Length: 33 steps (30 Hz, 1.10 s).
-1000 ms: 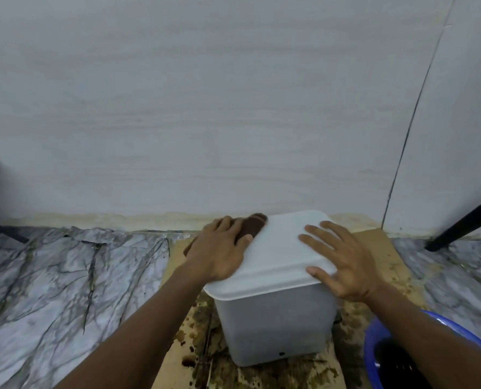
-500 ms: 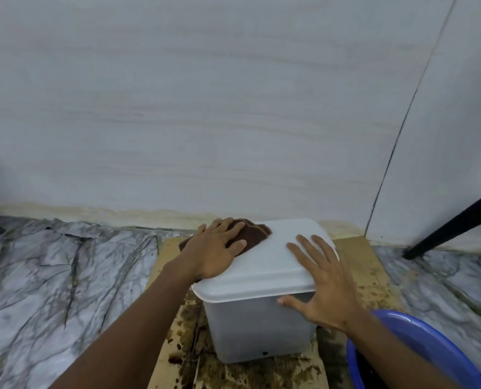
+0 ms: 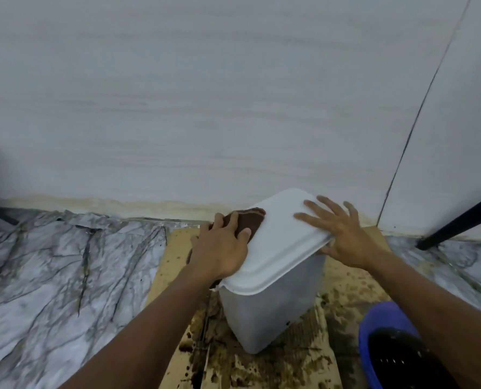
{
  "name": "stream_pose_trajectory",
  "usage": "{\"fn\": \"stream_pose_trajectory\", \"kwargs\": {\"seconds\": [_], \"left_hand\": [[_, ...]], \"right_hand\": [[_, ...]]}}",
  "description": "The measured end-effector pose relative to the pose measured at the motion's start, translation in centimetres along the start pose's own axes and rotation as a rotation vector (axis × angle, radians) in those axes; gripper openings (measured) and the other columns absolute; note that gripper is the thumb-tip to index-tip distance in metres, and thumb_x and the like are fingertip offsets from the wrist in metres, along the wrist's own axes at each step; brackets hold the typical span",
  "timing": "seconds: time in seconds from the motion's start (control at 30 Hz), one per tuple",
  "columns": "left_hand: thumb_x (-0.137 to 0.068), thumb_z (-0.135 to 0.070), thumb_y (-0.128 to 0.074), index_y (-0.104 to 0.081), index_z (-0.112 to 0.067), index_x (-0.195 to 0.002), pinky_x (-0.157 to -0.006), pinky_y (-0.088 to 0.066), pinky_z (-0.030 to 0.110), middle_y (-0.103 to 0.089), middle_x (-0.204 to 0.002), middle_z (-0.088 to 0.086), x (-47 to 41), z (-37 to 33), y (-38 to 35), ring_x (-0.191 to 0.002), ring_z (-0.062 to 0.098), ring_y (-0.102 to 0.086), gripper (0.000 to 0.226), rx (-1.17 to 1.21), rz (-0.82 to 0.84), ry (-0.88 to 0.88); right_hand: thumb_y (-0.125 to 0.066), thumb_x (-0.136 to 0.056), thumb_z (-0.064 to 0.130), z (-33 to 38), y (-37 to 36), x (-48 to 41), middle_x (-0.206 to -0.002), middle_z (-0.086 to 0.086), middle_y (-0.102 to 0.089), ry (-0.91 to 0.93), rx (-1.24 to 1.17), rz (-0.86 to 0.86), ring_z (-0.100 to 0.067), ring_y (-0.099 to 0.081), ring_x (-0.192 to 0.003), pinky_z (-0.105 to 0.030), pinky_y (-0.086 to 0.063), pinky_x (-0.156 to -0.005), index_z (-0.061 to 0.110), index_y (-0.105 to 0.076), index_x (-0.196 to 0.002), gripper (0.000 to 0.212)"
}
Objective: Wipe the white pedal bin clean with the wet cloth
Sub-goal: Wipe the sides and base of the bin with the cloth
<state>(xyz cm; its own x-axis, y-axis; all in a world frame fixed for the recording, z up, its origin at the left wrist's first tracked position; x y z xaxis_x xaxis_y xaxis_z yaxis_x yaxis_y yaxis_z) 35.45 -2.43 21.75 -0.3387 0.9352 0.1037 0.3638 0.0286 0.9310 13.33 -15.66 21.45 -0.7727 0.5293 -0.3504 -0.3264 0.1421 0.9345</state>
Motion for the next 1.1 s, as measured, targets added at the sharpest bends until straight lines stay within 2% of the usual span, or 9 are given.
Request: {"fn": "stream_pose_trajectory", "kwargs": {"seconds": [0.13,0.27,0.4,0.53,0.7,0.87,0.93,1.0,1.1], "left_hand": [[-0.107,-0.052,-0.019,-0.013,-0.028,-0.163,-0.126,-0.003,0.052,-0.008,-0.171,-0.001,0.4,-1.1,-0.1,-0.157,0.025,-0.002,0.061,-0.012,-0.037,-0.088],[-0.107,-0.053,-0.025,-0.017,-0.033,-0.162,-0.126,-0.006,0.047,-0.011,-0.171,-0.005,-1.0,-0.8,0.1,-0.156,0.019,-0.007,0.059,0.027,0.043,-0.210],[-0.103,-0.061,-0.034,-0.020,-0.036,-0.161,-0.119,-0.030,0.049,-0.028,-0.165,-0.002,-2.0,1.0,0.4,-0.148,0.029,-0.033,0.065,0.214,0.054,-0.093],[-0.105,-0.055,-0.036,-0.018,-0.033,-0.162,-0.113,-0.034,0.043,-0.033,-0.164,0.003,-1.6,0.7,0.3,-0.144,0.031,-0.039,0.063,0.232,0.058,-0.066],[-0.105,-0.055,-0.033,-0.016,-0.031,-0.163,-0.116,-0.034,0.046,-0.033,-0.162,0.009,-1.7,0.5,0.2,-0.144,0.035,-0.038,0.065,0.205,0.056,-0.034],[-0.105,-0.055,-0.027,-0.015,-0.025,-0.162,-0.114,-0.035,0.048,-0.036,-0.156,0.012,-0.6,-1.0,-0.6,-0.138,0.039,-0.040,0.066,0.153,0.017,-0.016],[-0.104,-0.057,-0.023,-0.015,-0.025,-0.163,-0.118,-0.029,0.051,-0.028,-0.162,0.009,0.1,-1.9,-1.2,-0.143,0.039,-0.033,0.068,0.147,-0.005,-0.043],[-0.104,-0.057,-0.018,-0.019,-0.025,-0.162,-0.126,-0.012,0.049,-0.021,-0.168,0.003,1.2,-3.8,-1.2,-0.154,0.032,-0.015,0.067,0.089,-0.087,-0.206],[-0.106,-0.052,-0.017,-0.019,-0.025,-0.162,-0.126,0.008,0.032,-0.020,-0.169,-0.004,3.7,-6.4,-1.5,-0.157,0.014,0.000,0.063,0.013,-0.161,-0.488]], "right_hand": [[-0.069,-0.075,0.068,0.1,-1.0,-1.2,-0.167,0.006,-0.002,-0.154,-0.022,0.181,-0.017,0.005,-0.154,-0.062,0.003,-0.119,0.052,-0.008,-0.150,0.097],[-0.044,-0.052,0.101,5.9,-0.8,0.2,-0.165,0.009,0.013,-0.161,-0.121,0.161,-0.010,0.024,-0.149,-0.067,0.015,-0.114,0.039,-0.002,-0.157,0.129],[-0.051,-0.054,0.099,13.1,-0.6,2.1,-0.167,0.001,0.004,-0.159,-0.184,-0.043,-0.020,0.020,-0.152,-0.077,0.006,-0.110,0.036,-0.016,-0.157,0.125],[-0.053,-0.052,0.099,17.9,-2.1,3.7,-0.167,-0.008,0.000,-0.278,-0.302,-0.206,-0.031,0.011,-0.153,-0.078,-0.001,-0.109,0.029,-0.027,-0.156,0.128],[-0.067,-0.068,0.079,16.2,-2.5,3.2,-0.163,-0.009,-0.024,-0.294,-0.455,-0.373,-0.029,-0.006,-0.154,-0.077,-0.028,-0.104,0.029,-0.052,-0.142,0.090],[-0.080,-0.066,0.064,12.6,-1.0,3.9,-0.157,-0.005,-0.037,-0.106,-0.583,-0.375,-0.026,-0.013,-0.153,-0.068,-0.029,-0.112,0.027,-0.061,-0.135,0.081],[-0.088,-0.062,0.056,10.3,0.0,3.5,-0.158,-0.003,-0.037,-0.044,-0.608,-0.301,-0.024,-0.013,-0.153,-0.065,-0.026,-0.115,0.026,-0.059,-0.136,0.086],[-0.092,-0.054,0.055,8.2,1.0,3.1,-0.160,0.001,-0.033,-0.032,-0.640,-0.222,-0.022,-0.013,-0.153,-0.064,-0.025,-0.116,0.032,-0.053,-0.140,0.097],[-0.090,-0.049,0.061,7.1,1.7,3.5,-0.162,0.009,-0.026,0.007,-0.632,-0.160,-0.022,-0.015,-0.153,-0.062,-0.025,-0.118,0.032,-0.043,-0.146,0.112]]}}
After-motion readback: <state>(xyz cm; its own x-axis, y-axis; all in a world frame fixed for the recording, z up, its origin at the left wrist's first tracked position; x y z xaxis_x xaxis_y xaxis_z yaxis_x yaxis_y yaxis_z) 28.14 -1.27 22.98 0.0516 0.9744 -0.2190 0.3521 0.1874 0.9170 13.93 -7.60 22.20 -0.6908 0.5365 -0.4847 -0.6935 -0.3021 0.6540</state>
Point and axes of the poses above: each hand's wrist, its own x-axis away from the middle knuckle, its own y-axis out of the back of the hand, z = x × y, the point moved 8 cm from there along -x, towards the middle knuckle
